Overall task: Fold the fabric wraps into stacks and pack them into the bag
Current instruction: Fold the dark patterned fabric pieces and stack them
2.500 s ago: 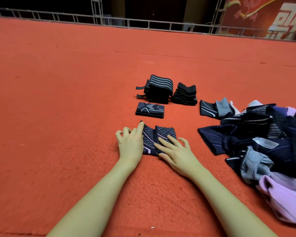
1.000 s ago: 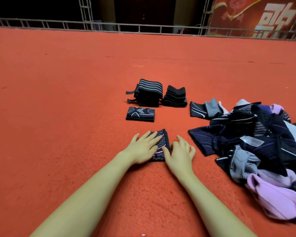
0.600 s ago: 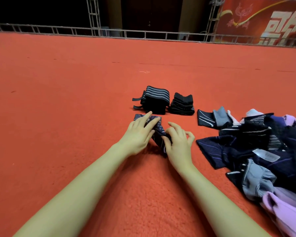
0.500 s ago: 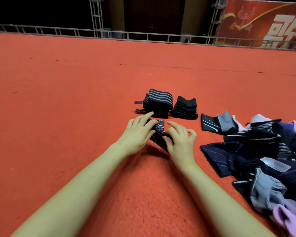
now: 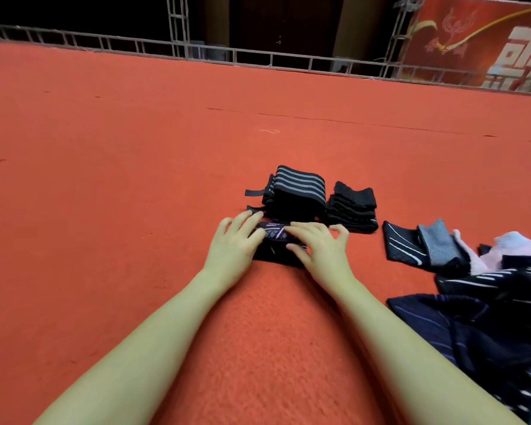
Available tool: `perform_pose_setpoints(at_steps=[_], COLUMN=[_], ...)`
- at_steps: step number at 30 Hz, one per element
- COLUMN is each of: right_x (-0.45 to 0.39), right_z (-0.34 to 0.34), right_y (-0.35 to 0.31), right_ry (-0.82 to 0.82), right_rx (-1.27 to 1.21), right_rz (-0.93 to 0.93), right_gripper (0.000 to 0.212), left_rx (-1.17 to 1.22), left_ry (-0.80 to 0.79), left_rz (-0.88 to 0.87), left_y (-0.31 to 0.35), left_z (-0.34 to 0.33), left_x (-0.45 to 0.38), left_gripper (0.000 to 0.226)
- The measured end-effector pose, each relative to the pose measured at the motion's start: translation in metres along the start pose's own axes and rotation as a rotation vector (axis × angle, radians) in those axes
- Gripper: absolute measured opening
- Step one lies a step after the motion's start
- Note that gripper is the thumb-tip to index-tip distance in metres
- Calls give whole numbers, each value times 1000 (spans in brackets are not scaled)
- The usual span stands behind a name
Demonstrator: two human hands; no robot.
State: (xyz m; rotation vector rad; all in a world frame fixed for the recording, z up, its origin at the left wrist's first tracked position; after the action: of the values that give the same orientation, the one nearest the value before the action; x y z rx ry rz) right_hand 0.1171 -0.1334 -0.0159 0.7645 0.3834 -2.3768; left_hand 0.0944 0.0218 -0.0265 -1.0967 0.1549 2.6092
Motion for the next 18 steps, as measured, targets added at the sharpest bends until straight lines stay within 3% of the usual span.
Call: perform_pose_setpoints(at_steps=[4, 9, 11, 13, 18], right_x=[23, 25, 25, 27, 40], right_z=[-27, -16, -17, -18, -32], right_y=[7, 4, 7, 10, 12], right_ry=[-164, -41, -38, -111, -388], right_rx=[0, 22, 80, 94, 61], right_rz=[-10, -20, -36, -93, -216], right_gripper=[42, 25, 27, 37, 52], left_rx=[122, 102, 85, 85, -9], left_ry=[-172, -196, -207, -244, -559], left_rz=[32, 31, 52, 116, 250], left_y=[-1, 4, 5, 5, 5], left_z=[-16, -16, -19, -23, -31], left_x=[18, 10, 5, 5, 22], left_gripper=[9, 22, 24, 30, 57])
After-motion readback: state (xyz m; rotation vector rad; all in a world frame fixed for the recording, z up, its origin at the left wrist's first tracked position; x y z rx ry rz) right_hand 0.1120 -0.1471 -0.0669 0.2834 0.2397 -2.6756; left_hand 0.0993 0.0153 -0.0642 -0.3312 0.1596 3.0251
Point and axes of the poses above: each hand's wrist, its own x-axis away from the middle knuckle, its own z-axis out of the back of the hand, y = z × x, the point moved 6 cm from there along -x, towards the middle knuckle, and after that the axes turned 5 degrees about z, right-handed, at the moved point
